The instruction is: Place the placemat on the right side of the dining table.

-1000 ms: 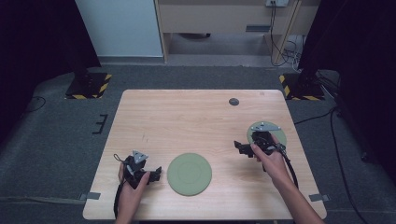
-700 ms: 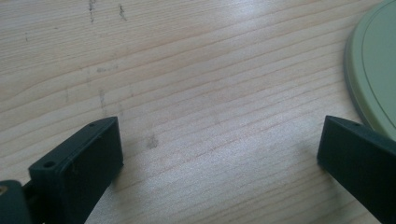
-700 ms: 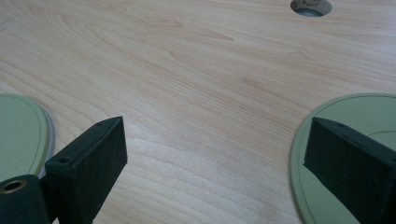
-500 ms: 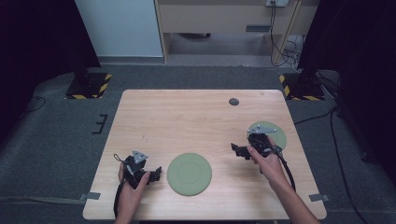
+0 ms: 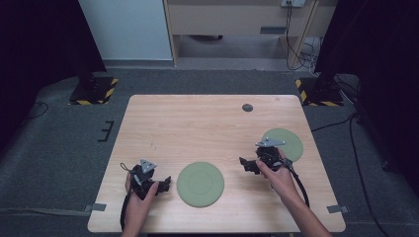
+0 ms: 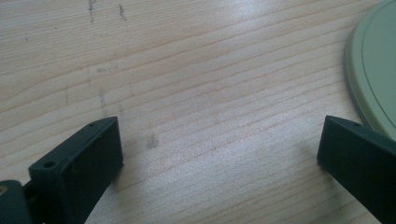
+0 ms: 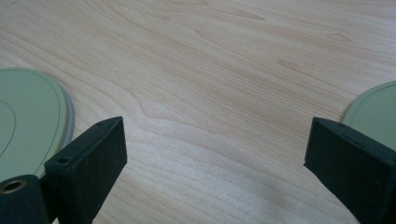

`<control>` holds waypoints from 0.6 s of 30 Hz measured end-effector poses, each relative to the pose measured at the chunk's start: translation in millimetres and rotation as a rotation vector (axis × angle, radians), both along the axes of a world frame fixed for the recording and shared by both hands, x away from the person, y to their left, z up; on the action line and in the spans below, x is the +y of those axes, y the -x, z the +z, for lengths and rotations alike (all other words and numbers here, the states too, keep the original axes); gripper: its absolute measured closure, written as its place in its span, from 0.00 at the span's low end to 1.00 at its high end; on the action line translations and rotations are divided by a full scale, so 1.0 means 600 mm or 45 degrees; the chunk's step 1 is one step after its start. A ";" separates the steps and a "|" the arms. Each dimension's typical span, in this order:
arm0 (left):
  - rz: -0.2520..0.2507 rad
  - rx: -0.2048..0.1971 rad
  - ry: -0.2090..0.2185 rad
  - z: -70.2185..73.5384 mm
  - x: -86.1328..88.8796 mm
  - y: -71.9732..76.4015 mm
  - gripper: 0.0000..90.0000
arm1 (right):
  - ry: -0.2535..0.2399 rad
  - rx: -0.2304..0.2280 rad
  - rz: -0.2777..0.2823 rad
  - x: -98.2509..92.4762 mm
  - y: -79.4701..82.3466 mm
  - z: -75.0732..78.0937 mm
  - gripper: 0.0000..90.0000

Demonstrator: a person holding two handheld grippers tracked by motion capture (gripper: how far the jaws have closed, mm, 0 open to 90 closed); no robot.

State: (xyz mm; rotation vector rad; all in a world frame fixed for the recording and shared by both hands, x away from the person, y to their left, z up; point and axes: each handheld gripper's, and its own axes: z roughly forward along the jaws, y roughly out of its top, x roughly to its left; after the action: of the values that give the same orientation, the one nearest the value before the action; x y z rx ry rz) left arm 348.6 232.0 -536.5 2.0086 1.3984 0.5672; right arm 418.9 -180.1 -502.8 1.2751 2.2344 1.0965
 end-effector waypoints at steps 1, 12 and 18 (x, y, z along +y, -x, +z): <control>0.000 0.000 0.000 0.000 0.000 0.000 0.00 | -0.002 0.004 0.001 0.002 0.001 0.000 0.07; 0.000 0.000 0.000 0.000 0.000 0.000 0.00 | 0.017 0.021 0.019 0.018 0.008 -0.010 0.06; 0.000 0.000 0.000 0.000 0.000 0.000 0.00 | 0.014 0.032 0.019 0.029 0.011 -0.018 0.06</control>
State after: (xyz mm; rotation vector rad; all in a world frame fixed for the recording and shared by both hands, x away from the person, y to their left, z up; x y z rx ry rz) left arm 348.5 232.0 -536.5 2.0088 1.3983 0.5672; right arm 412.1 -162.4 -513.3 1.2763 2.2687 1.0780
